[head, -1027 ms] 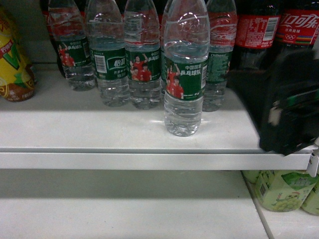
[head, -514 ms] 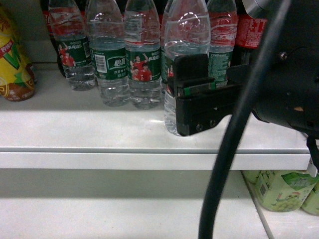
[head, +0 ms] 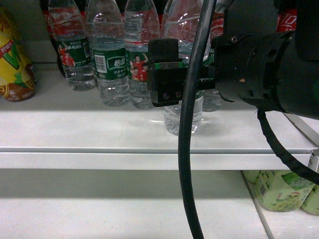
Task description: Move water from second to third shelf
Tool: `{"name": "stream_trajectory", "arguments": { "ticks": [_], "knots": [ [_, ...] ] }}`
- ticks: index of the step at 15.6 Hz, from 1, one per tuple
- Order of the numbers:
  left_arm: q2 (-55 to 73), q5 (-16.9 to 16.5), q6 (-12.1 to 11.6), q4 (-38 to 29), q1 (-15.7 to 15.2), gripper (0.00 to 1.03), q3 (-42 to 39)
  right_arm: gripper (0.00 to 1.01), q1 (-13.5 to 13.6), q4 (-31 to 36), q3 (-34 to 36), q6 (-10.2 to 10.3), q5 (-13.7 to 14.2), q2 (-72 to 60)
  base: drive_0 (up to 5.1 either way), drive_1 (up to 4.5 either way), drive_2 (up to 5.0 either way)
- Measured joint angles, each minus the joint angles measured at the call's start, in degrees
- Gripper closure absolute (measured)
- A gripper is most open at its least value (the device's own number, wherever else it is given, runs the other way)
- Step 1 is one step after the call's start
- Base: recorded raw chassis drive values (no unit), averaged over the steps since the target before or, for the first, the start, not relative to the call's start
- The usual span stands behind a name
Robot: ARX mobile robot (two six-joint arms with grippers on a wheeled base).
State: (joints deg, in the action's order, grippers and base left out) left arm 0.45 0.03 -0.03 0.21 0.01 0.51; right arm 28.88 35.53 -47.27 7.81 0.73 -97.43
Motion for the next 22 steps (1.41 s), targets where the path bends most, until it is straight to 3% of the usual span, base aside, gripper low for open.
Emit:
{"name": "stream_trajectory", "arguments": {
  "ticks": [9,12,14,18,20,22],
  "knots": [
    [0.0,0.0,0.0,0.0,0.0,0.05,0.0,0.04,0.0,0.6,-7.3,0.5,5.7,-8.3,0.0,0.0,0.0],
    [0.0,0.0,0.0,0.0,0.0,0.05,0.0,0.42,0.4,1.0,-7.3,0.5,6.6,-8.4,0.0,0.0,0.0],
    [0.0,0.0,0.0,0.0,0.0,0.05,0.0,0.55,0.4,1.3,-7.3,0.3,6.9,-8.4,0.0,0.0,0.0],
    [0.0,0.0,0.0,0.0,0.0,0.05,0.0,0.6,0.9,1.7,-3.8,0.0,7.0,-5.4,0.0,0.0,0.0],
    [0.0,0.0,0.0,0.0,0.0,0.05,0.0,0.6,0.9,2.2,1.9,-0.7,6.3,-0.6,0.0,0.0,0.0],
    [0.0,0.0,0.0,0.0,0.0,0.05,0.0,0.6,-1.2,3.5,9.6,-1.4,5.1,6.1,0.0,0.0,0.0]
  ]
}}
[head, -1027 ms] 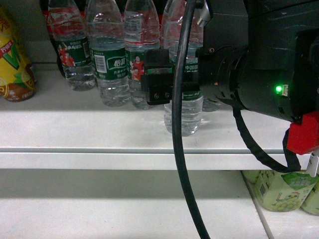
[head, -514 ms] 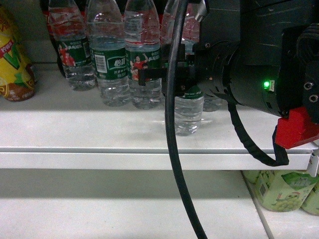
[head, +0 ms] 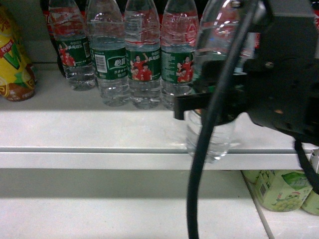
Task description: Move water from second to third shelf
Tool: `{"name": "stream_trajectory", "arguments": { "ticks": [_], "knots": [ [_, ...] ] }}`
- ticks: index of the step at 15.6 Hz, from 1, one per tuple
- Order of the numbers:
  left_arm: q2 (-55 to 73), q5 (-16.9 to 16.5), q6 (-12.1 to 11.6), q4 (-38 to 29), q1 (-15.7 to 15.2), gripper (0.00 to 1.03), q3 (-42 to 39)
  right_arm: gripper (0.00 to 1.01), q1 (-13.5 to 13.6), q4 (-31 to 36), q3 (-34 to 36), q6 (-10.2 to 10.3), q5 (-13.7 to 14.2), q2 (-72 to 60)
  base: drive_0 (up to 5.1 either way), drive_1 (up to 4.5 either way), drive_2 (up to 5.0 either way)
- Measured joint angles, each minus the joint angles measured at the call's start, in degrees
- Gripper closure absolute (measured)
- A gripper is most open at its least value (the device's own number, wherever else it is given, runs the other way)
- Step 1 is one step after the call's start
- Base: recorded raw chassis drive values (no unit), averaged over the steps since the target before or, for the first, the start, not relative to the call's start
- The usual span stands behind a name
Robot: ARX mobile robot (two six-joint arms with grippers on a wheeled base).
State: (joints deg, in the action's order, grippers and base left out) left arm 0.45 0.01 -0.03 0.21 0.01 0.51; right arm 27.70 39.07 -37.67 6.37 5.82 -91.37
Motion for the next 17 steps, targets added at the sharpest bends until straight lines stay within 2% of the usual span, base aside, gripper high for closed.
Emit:
{"name": "stream_trajectory", "arguments": {
  "ticks": [3,7,9,10,11,15,16,17],
  "knots": [
    [0.0,0.0,0.0,0.0,0.0,0.05,0.0,0.6,-4.5,0.8,9.6,-0.6,-0.8,10.5,0.0,0.0,0.0],
    [0.0,0.0,0.0,0.0,0.0,0.05,0.0,0.6,-10.3,1.1,18.0,-1.5,-2.9,23.0,0.0,0.0,0.0],
    [0.0,0.0,0.0,0.0,0.0,0.05,0.0,0.6,-16.7,-2.6,22.7,-1.5,-3.8,31.3,0.0,0.0,0.0],
    [0.0,0.0,0.0,0.0,0.0,0.05,0.0,0.6,-20.8,-4.9,24.4,-1.4,-5.2,35.7,0.0,0.0,0.0],
    [0.0,0.0,0.0,0.0,0.0,0.05,0.0,0.6,-23.8,-6.6,25.0,-1.2,-6.8,38.7,0.0,0.0,0.0],
    [0.0,0.0,0.0,0.0,0.0,0.05,0.0,0.6,-30.9,-10.8,26.0,-0.4,-10.6,46.8,0.0,0.0,0.0],
    [0.0,0.0,0.0,0.0,0.0,0.05,0.0,0.6,-35.3,-16.3,27.4,0.3,-12.8,54.9,0.0,0.0,0.0],
    [0.0,0.0,0.0,0.0,0.0,0.05,0.0,0.6,-36.3,-19.9,28.2,1.1,-15.2,60.6,0.0,0.0,0.0]
  ]
}}
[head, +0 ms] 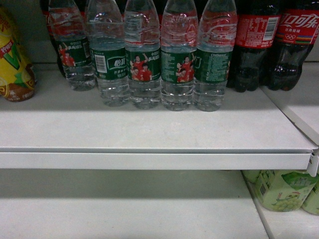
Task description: Move water from second to third shelf
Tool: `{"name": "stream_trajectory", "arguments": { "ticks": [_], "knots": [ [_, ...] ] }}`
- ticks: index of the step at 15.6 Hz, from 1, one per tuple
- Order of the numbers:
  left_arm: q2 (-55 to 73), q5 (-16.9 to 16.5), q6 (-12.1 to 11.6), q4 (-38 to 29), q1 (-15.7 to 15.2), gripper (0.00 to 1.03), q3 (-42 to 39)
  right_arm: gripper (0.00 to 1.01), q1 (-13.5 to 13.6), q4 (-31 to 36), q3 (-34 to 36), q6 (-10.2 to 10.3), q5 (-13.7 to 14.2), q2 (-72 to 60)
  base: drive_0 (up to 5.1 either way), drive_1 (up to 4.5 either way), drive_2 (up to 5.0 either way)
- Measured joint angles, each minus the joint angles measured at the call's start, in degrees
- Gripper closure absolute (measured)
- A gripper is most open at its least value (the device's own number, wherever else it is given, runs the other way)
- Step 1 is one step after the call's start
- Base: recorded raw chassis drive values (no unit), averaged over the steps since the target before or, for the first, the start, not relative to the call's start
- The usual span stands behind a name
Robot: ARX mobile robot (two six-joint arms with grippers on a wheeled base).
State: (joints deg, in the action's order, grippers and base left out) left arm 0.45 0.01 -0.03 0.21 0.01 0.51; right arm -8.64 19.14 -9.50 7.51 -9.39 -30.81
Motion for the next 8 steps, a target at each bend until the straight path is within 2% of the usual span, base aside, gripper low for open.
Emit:
{"name": "stream_trajectory", "arguments": {
  "ticks": [3,8],
  "knots": [
    [0.0,0.0,0.0,0.0,0.0,0.05,0.0,0.6,0.0,-3.2,0.3,0.9,0.2,4.4,0.0,0.0,0.0],
    [0.0,0.0,0.0,0.0,0.0,0.05,0.0,0.6,-0.1,-5.0,0.8,1.1,0.3,5.6,0.0,0.0,0.0]
  ]
}}
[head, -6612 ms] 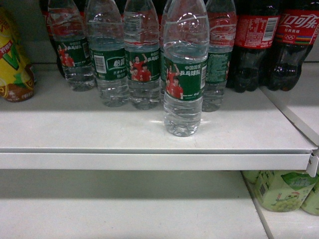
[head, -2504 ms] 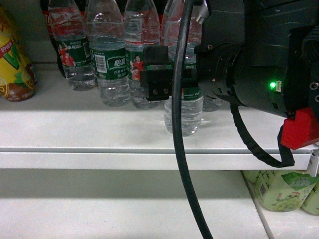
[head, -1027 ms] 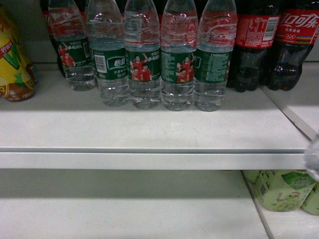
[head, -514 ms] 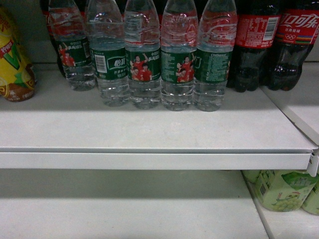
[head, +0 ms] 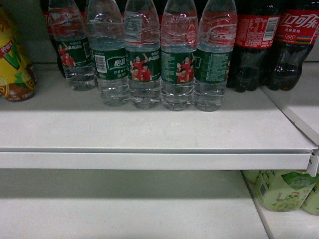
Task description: Move water from second to third shelf
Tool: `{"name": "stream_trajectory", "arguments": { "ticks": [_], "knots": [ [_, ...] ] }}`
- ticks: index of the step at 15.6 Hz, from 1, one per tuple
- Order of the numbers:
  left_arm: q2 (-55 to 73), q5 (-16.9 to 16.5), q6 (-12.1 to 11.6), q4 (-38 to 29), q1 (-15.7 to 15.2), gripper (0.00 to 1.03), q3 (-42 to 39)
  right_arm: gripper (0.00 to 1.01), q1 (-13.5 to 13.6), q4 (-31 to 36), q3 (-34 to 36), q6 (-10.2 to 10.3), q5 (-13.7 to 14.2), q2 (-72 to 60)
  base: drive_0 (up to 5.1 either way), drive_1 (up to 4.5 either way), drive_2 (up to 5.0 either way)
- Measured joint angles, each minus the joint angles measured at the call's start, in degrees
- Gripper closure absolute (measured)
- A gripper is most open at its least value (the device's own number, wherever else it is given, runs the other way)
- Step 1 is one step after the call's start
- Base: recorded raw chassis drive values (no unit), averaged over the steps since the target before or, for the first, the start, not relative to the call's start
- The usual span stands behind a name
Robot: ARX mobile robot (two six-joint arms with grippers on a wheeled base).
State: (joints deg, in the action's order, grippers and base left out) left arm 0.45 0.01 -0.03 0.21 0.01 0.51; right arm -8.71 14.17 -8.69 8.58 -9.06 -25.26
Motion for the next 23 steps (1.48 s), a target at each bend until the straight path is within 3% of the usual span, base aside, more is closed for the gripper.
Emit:
{"name": "stream_trajectory", "arguments": {
  "ticks": [23],
  "knots": [
    [0.0,-0.1,0.0,0.0,0.0,0.05,0.0,0.6,0.0,-0.2,0.1,0.0,0.0,0.0,0.0,0.0,0.0]
  ]
}}
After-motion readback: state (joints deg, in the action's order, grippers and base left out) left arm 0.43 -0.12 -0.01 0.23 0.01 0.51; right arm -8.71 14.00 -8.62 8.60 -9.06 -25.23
